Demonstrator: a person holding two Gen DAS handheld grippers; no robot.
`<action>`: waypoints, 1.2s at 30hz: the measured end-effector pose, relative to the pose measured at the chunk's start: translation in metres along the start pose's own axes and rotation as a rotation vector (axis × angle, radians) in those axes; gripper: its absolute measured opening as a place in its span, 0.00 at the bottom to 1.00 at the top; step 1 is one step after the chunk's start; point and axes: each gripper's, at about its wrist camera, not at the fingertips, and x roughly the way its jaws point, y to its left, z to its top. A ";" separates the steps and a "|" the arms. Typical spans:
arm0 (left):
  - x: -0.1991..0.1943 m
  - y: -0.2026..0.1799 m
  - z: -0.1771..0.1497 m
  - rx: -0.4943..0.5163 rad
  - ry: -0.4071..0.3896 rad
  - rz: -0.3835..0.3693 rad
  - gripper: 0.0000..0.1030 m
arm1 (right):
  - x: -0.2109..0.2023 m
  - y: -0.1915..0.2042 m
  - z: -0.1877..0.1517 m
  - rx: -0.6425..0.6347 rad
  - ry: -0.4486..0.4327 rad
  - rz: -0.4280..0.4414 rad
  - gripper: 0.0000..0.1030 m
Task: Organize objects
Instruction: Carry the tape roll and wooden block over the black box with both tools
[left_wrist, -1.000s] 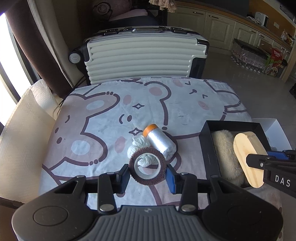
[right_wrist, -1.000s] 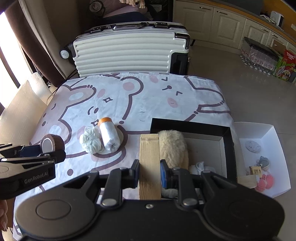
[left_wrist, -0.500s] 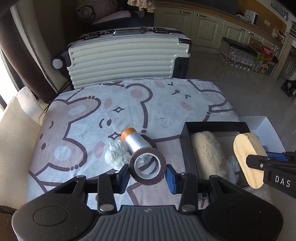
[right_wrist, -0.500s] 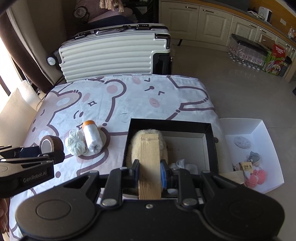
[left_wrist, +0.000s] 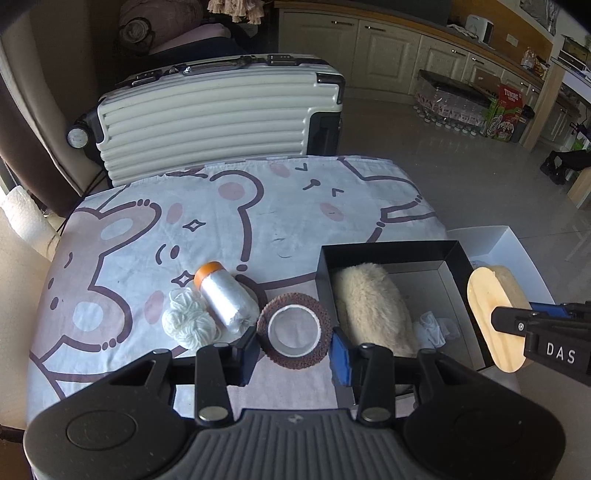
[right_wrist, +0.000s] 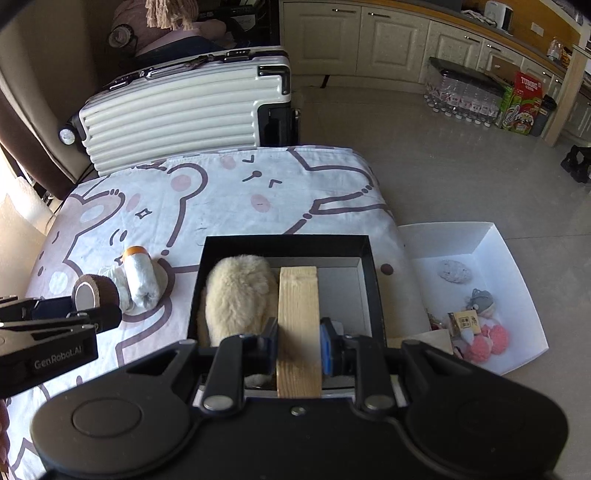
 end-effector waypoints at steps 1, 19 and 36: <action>0.001 -0.002 0.001 0.000 -0.001 -0.003 0.41 | 0.001 -0.002 0.000 0.004 -0.001 -0.005 0.23; 0.024 -0.033 0.005 0.029 0.012 -0.084 0.41 | 0.023 -0.030 -0.004 0.041 0.011 -0.036 0.23; 0.066 -0.062 0.010 0.056 0.067 -0.143 0.41 | 0.079 -0.045 -0.013 0.036 0.085 -0.051 0.23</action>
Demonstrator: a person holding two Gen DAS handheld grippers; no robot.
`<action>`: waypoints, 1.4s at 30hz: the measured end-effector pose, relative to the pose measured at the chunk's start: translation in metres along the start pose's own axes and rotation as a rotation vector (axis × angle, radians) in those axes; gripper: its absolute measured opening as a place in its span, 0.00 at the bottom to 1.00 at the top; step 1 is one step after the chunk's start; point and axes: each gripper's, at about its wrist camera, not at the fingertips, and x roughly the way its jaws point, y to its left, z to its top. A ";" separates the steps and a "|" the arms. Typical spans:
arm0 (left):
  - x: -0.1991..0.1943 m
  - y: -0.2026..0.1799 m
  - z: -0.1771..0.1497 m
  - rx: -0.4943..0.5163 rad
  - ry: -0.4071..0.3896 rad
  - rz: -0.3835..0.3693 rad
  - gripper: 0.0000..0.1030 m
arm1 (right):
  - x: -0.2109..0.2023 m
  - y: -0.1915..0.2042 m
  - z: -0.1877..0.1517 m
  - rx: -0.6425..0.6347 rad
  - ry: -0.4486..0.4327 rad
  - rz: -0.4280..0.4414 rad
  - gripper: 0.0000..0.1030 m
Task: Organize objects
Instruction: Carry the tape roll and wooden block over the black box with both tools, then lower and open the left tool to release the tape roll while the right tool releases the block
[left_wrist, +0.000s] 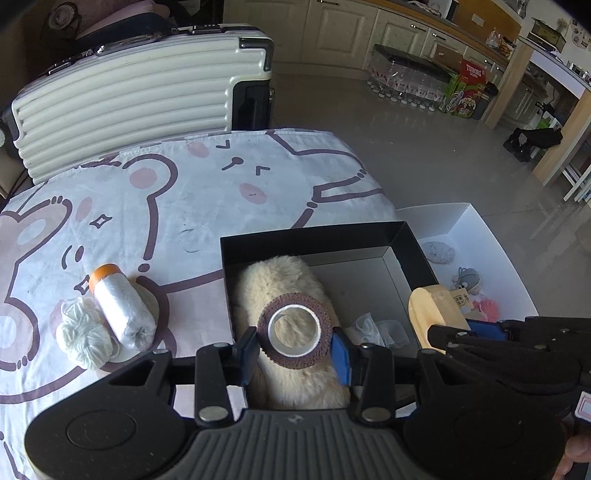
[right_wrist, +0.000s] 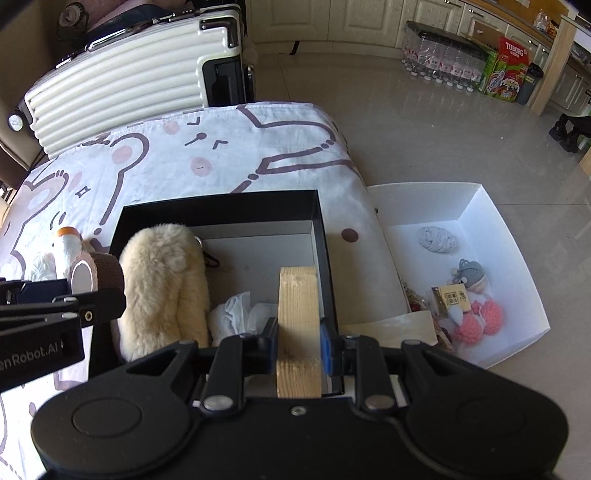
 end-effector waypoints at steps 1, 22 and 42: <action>0.002 -0.001 0.000 0.001 0.003 -0.001 0.41 | 0.003 0.000 0.000 -0.001 0.002 -0.005 0.23; 0.032 -0.014 0.004 0.001 0.042 -0.054 0.41 | 0.028 0.001 -0.001 -0.059 0.056 -0.009 0.25; 0.048 -0.058 -0.003 0.010 0.098 -0.192 0.41 | -0.016 -0.050 0.010 0.200 -0.040 0.060 0.16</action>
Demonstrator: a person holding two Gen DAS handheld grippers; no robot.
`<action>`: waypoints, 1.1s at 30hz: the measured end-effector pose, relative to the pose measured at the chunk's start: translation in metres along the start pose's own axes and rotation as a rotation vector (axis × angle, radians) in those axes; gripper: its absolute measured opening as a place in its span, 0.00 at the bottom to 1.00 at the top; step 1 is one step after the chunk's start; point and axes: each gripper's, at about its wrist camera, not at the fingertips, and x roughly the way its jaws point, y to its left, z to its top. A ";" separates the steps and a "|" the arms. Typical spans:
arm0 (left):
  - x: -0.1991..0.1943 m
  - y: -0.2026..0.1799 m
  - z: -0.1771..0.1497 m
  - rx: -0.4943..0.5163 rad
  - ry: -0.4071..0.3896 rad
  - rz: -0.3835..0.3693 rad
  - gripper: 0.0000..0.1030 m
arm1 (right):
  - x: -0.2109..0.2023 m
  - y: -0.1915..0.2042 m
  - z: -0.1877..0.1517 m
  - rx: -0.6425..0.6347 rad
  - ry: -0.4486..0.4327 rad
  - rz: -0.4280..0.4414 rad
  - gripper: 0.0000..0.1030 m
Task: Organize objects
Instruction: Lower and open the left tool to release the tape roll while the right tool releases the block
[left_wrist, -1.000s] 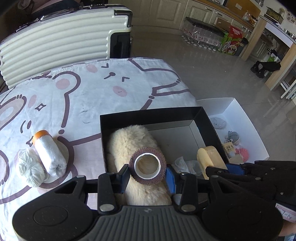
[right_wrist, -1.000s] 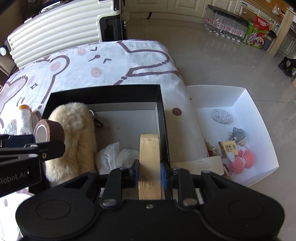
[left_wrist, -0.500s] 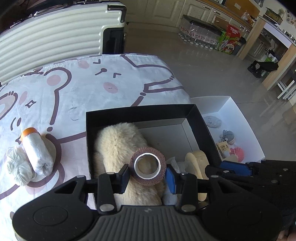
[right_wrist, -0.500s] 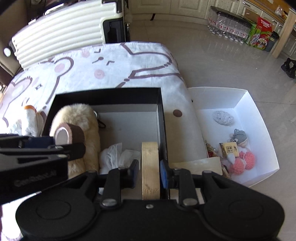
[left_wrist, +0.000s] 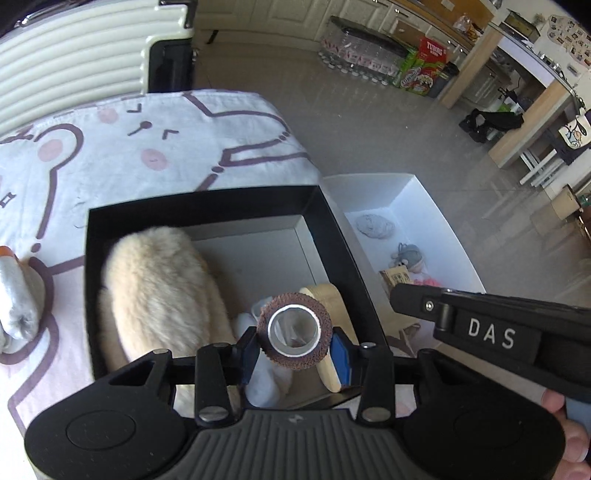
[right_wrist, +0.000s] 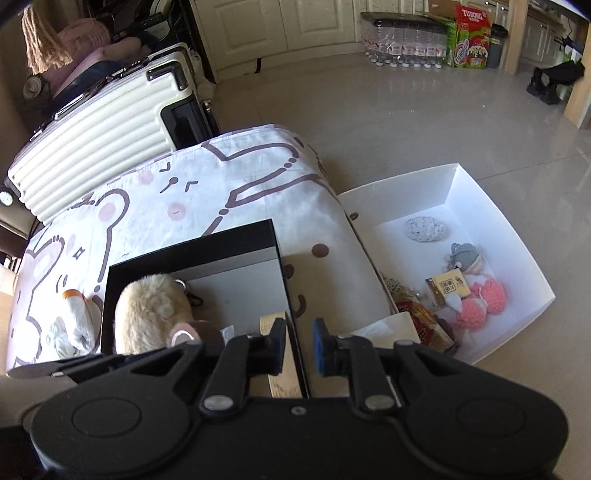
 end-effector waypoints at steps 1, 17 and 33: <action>0.003 -0.001 -0.001 0.000 0.009 -0.004 0.42 | 0.000 0.000 0.000 -0.002 0.001 -0.001 0.16; 0.005 0.001 -0.002 -0.014 0.038 -0.003 0.60 | 0.004 0.000 -0.001 -0.010 0.014 -0.007 0.15; -0.043 0.035 0.005 -0.037 -0.062 0.086 0.46 | -0.003 0.026 -0.010 -0.101 0.076 0.013 0.15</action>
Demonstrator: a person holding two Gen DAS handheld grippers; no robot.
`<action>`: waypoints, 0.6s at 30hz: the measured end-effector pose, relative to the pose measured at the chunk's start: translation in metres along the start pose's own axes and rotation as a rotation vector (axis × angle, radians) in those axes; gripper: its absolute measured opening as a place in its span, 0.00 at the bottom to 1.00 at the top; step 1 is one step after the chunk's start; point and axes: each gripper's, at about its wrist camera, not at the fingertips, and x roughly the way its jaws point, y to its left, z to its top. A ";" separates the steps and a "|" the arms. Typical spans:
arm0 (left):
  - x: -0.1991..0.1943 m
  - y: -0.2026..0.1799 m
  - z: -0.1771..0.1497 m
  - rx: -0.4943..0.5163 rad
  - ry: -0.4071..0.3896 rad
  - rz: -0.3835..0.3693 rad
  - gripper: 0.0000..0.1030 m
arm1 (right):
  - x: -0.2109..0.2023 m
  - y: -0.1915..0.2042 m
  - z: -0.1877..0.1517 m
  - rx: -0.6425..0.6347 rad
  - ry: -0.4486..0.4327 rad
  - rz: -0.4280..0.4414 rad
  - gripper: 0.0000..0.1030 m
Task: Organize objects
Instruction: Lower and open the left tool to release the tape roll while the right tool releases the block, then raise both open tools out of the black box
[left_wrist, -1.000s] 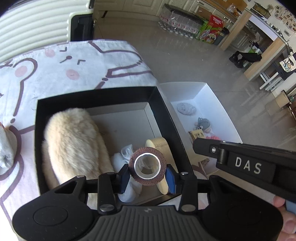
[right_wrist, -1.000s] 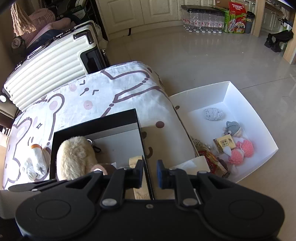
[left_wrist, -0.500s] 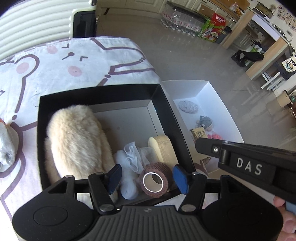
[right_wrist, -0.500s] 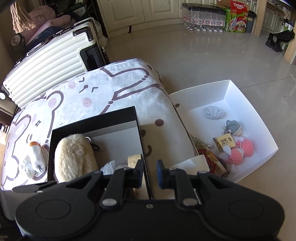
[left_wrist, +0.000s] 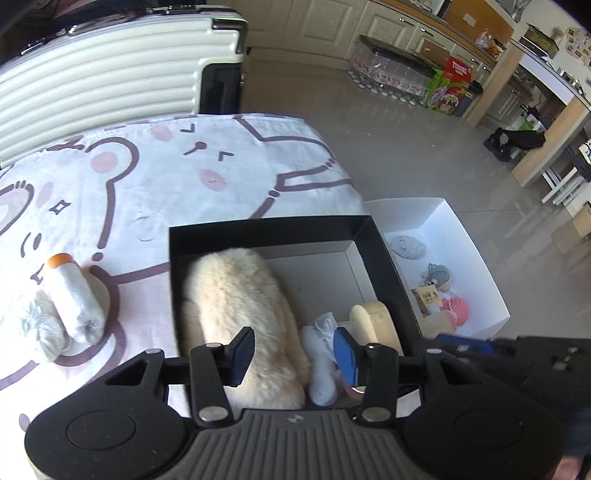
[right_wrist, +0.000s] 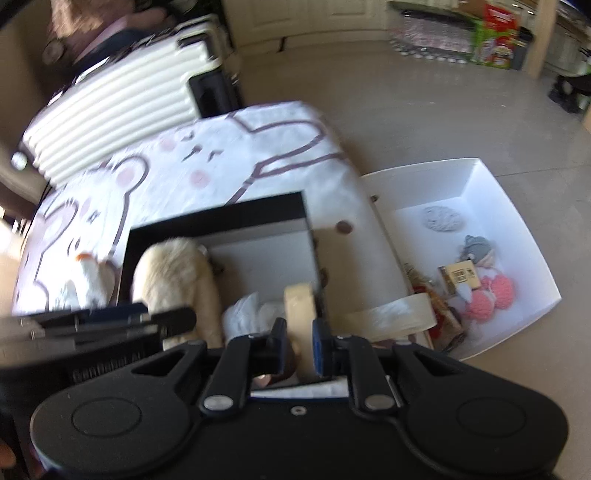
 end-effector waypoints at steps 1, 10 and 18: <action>-0.001 0.002 0.000 -0.002 -0.003 0.002 0.46 | 0.002 0.005 -0.002 -0.025 0.010 -0.001 0.15; -0.010 0.014 0.000 0.002 -0.015 0.012 0.46 | 0.026 0.022 -0.010 -0.111 0.063 -0.028 0.21; -0.007 0.017 0.001 -0.001 -0.010 0.006 0.46 | 0.033 0.033 -0.013 -0.174 0.092 0.041 0.23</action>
